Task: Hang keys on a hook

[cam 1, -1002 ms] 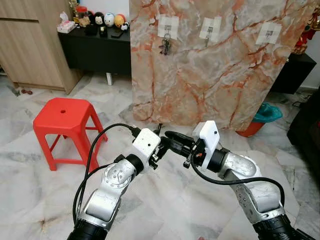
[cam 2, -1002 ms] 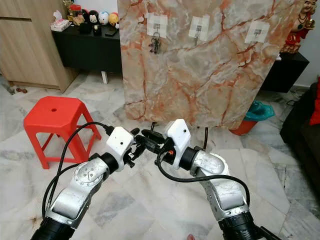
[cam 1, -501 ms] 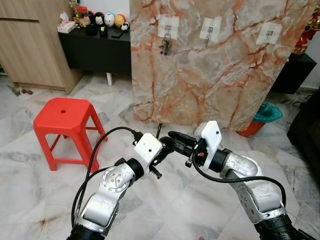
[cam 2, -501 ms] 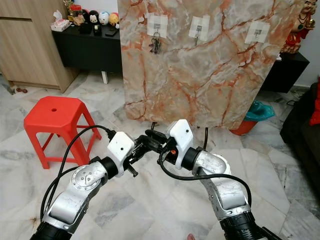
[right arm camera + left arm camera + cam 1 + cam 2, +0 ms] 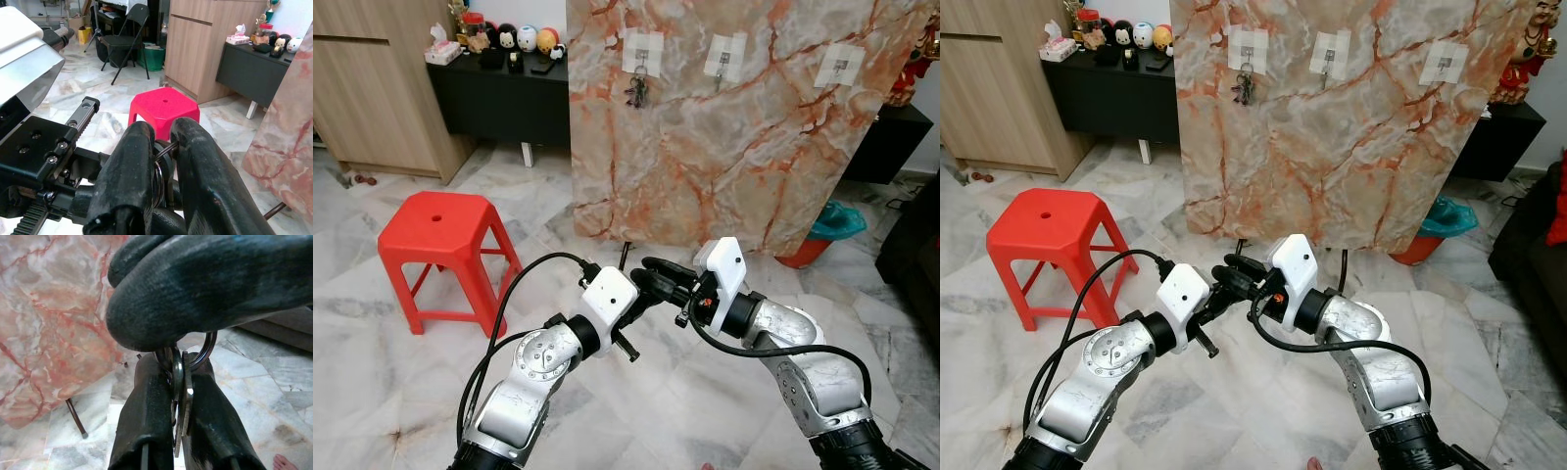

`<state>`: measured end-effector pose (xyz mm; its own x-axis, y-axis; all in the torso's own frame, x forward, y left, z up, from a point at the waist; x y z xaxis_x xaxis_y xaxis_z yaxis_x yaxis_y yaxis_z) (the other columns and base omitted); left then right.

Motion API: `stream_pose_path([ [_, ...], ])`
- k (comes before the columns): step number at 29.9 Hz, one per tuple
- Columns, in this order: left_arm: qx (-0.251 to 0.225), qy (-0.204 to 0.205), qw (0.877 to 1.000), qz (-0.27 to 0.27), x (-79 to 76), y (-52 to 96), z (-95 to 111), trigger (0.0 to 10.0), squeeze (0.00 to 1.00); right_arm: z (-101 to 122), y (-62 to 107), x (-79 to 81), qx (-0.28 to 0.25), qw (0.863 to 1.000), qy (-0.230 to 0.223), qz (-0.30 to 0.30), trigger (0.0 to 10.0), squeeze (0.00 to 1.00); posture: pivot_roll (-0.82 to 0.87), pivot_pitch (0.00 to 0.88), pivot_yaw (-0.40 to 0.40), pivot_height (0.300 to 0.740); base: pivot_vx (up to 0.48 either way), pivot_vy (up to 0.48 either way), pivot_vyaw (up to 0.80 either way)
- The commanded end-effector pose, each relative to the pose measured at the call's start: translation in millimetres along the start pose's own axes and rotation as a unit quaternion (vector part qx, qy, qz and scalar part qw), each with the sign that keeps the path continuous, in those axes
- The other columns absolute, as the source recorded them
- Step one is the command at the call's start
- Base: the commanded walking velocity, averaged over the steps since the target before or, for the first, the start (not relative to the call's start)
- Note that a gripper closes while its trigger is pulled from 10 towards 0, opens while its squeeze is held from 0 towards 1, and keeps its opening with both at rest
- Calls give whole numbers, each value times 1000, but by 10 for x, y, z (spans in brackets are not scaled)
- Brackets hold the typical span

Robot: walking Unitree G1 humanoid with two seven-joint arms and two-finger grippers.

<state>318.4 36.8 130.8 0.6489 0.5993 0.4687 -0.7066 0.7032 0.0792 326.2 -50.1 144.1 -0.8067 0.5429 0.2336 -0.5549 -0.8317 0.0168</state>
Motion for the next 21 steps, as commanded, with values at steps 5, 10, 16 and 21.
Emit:
stream_pose_path([
  [5, -6, -12, 1000, 7, 45, 19, 50, 0, 0, -37, 53, -78, 5, 1000, -5, -16, 10000, 0, 50, 0, -95, 740, 0, 0, 0],
  [10, 31, -41, 999, 15, 70, 22, -91, 0, 0, -69, 81, -110, 14, 1000, -14, -20, 10000, 1000, 49, 0, -95, 740, 0, 0, 0],
  [16, 92, -86, 992, 26, 138, 62, -324, 0, 0, -114, 97, -155, 25, 999, -17, -30, 10000, 1000, 48, 0, -96, 740, 0, 0, 0],
  [21, 103, -94, 990, 30, 148, 76, -366, 0, 0, -113, 110, -196, 26, 999, -15, -40, 10000, 1000, 48, 0, -98, 740, 0, 0, 0],
])
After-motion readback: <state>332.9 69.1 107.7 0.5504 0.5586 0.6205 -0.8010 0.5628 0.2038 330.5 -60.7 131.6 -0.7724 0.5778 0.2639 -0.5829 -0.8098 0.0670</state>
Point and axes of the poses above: a point about 5 cm out from each wrist's last joint towards the gripper, its own y axis pointing back from the gripper into the wrist, its own z axis along the axis of the wrist's last joint, x = y × z, the point moved 6 cm from there along -y, pointing out of the wrist towards the gripper, and after that the axes turned 13 degrees about -y, right-handed, at the moved point
